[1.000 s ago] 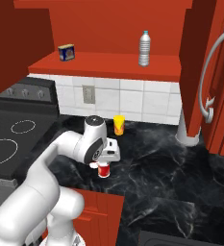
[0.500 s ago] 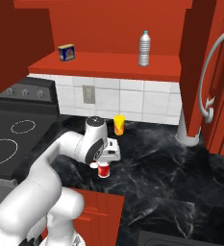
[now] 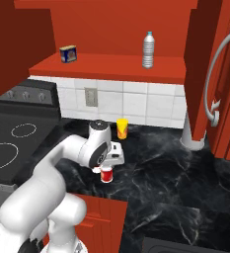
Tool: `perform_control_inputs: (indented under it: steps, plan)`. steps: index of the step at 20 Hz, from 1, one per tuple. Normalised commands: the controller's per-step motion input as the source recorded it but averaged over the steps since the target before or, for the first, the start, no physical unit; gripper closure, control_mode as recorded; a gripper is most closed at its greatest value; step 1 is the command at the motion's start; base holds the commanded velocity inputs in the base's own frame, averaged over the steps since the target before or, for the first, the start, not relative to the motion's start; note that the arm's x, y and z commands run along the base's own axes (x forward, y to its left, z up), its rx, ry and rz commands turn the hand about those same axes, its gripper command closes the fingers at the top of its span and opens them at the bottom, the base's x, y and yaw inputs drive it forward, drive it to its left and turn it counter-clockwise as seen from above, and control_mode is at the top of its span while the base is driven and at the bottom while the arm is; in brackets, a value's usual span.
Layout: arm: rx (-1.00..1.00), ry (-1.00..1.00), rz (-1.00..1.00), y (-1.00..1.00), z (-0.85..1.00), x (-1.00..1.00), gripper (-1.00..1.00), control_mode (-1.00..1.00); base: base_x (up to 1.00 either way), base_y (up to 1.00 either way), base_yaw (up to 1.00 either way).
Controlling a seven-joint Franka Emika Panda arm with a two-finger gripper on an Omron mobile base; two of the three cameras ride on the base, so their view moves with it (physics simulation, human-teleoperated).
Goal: Pick the cans from the counter and place them in their designated side in the cabinet.
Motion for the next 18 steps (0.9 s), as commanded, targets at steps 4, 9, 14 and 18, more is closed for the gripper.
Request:
perform_control_inputs:
  steps: [4,9,14,18]
  plan:
    - [0.00,0.00,0.02,-0.02,-0.03,0.11,-1.00,-1.00,0.00,0.00,0.00]
    - [0.00,0.00,0.02,-0.05,-0.07,0.10,-1.00,-1.00,0.00,0.00,0.00]
    - [0.00,0.00,0.01,-0.04,-0.11,0.09,-1.00,-1.00,0.00,0.00,0.00]
    - [0.00,0.00,0.01,0.00,-0.13,0.09,-1.00,-1.00,0.00,0.00,0.00]
